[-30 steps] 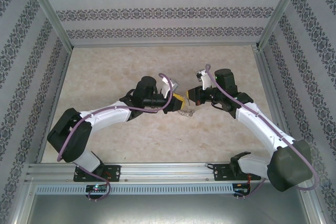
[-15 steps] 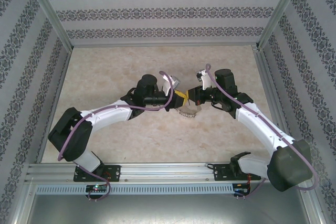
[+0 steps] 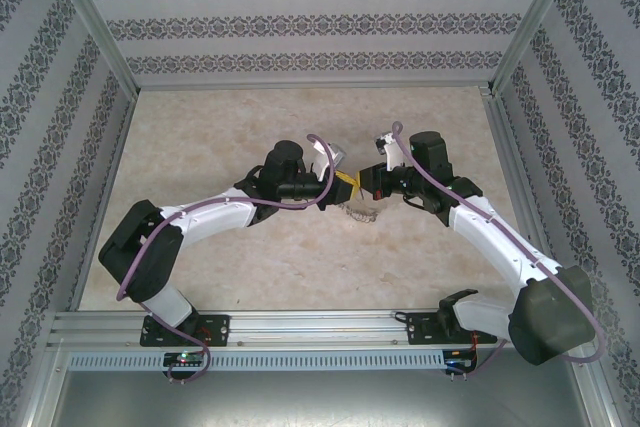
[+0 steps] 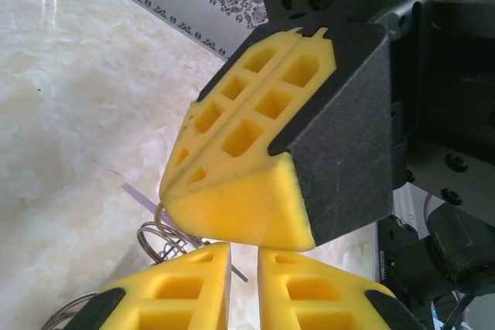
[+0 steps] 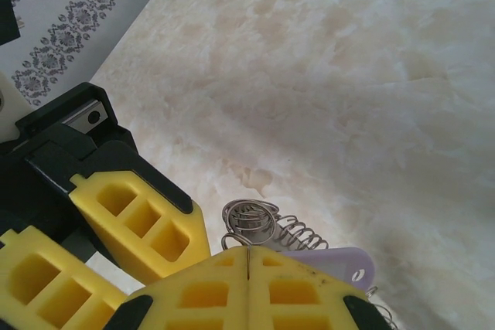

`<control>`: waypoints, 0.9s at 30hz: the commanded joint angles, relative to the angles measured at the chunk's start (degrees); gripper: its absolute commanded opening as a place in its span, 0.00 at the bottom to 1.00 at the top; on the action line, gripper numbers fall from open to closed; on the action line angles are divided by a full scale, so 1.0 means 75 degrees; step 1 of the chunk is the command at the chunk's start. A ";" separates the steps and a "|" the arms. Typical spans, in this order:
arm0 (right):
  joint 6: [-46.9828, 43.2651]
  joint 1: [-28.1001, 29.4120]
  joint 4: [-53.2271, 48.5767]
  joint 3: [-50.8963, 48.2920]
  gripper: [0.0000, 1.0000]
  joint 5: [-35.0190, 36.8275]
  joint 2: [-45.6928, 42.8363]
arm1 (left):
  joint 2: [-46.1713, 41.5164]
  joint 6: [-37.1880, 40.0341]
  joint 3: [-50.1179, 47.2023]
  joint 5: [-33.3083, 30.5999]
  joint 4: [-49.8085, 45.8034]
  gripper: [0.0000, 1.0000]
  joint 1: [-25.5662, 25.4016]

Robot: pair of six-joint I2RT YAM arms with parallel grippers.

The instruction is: Put the keys on the keyring

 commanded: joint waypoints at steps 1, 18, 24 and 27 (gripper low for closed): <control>-0.0003 0.0086 0.0246 -0.0077 0.00 -0.0195 -0.0006 | 0.0041 0.0052 0.0259 -0.0372 0.0212 0.16 -0.0102; 0.0017 0.0074 0.0278 -0.0114 0.00 -0.0192 -0.0017 | 0.0112 0.0203 0.0385 -0.0669 -0.0027 0.00 -0.0102; 0.0031 0.0078 0.0278 -0.0121 0.00 -0.0162 0.0008 | 0.0056 0.0417 0.0476 -0.0951 -0.0317 0.00 -0.0159; 0.0043 0.0074 0.0276 -0.0134 0.00 -0.0143 -0.0010 | 0.0044 0.0673 0.0614 -0.0939 -0.0650 0.00 -0.0224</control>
